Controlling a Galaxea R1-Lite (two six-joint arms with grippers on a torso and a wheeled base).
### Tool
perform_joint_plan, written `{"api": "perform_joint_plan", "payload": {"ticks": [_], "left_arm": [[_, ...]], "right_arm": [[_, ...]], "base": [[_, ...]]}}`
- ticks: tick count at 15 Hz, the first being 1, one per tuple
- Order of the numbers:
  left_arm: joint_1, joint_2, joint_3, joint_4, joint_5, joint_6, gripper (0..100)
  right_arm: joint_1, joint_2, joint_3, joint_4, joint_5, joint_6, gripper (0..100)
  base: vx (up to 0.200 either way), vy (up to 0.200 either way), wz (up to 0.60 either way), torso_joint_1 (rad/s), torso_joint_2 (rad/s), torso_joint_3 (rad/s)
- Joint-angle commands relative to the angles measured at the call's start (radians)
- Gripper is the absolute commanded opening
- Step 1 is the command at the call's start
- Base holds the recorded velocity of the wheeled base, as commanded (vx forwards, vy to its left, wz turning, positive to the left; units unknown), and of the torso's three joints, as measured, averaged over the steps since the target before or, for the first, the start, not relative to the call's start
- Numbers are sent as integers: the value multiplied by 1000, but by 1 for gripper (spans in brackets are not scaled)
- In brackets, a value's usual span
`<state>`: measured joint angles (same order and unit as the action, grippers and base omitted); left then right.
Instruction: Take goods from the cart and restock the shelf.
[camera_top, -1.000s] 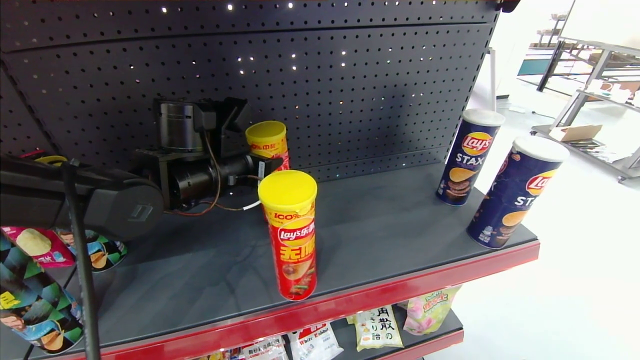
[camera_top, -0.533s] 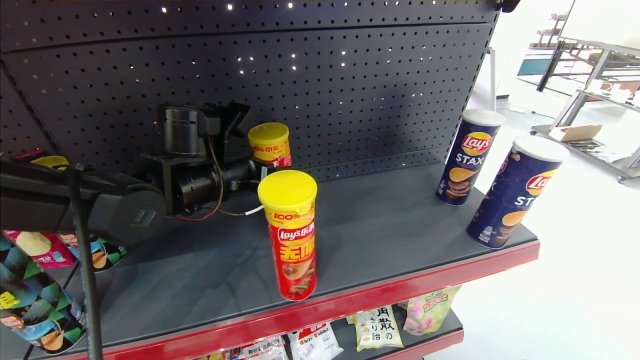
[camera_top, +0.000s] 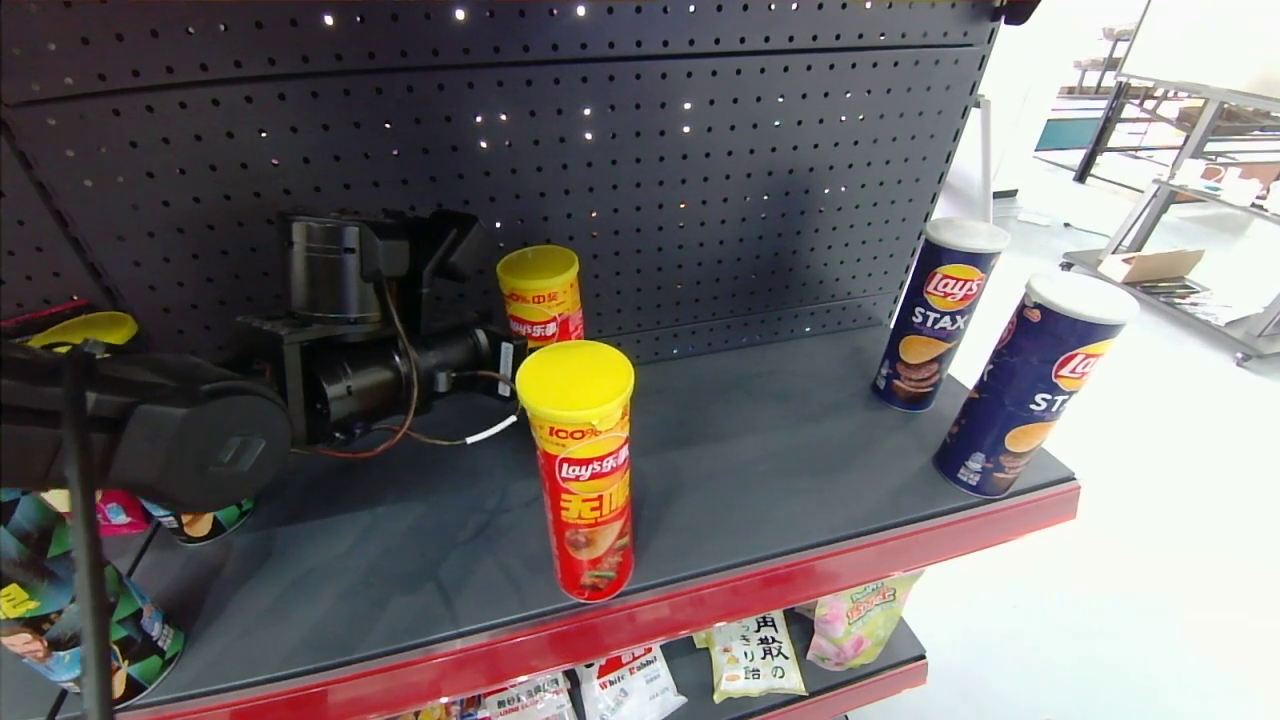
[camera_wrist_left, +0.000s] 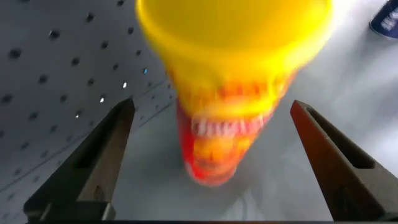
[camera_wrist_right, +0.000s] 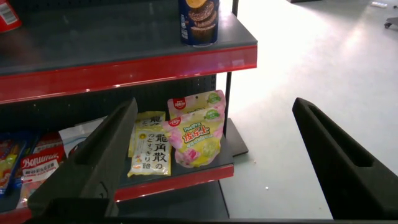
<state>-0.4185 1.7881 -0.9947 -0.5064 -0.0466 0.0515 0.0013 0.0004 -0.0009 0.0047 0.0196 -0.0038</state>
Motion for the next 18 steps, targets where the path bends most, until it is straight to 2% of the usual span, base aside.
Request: {"api": "perform_joint_plan", "payload": {"ticks": [1,6,7,9,10,11,12,15,18], "left_arm": [[14,-93,79,2,1,1,100],[26,-273,265,0,7,2,100],[24,-358,334,5,4,7,100],[23,-461,396,49,-1,10,100],[23,-566,421,141,-2,16,100],[23,-598,424,178,-4,18,100],[23,-702,424,296,-16,21,100],[23,-840,426,397,-68,21,100],[23,-1056,433,572,-98,21,100]], "right_arm": [[0,0,1,0,0,-1,100],[0,0,-1,0,0,-1,100],[0,0,1,0,0,-1,100],[0,0,1,0,0,-1,100],[0,0,1,0,0,-1,100],[0,0,-1,0,0,-1,100],[0,0,1,0,0,-1,100],[0,0,-1,0,0,-1,100],[0,0,-1,0,0,-1,100]], "base": [[0,0,0,0,0,0],[0,0,0,0,0,0],[0,0,0,0,0,0],[0,0,0,0,0,0],[0,0,0,0,0,0],[0,0,0,0,0,0],[0,0,0,0,0,0],[0,0,0,0,0,0],[0,0,0,0,0,0]]}}
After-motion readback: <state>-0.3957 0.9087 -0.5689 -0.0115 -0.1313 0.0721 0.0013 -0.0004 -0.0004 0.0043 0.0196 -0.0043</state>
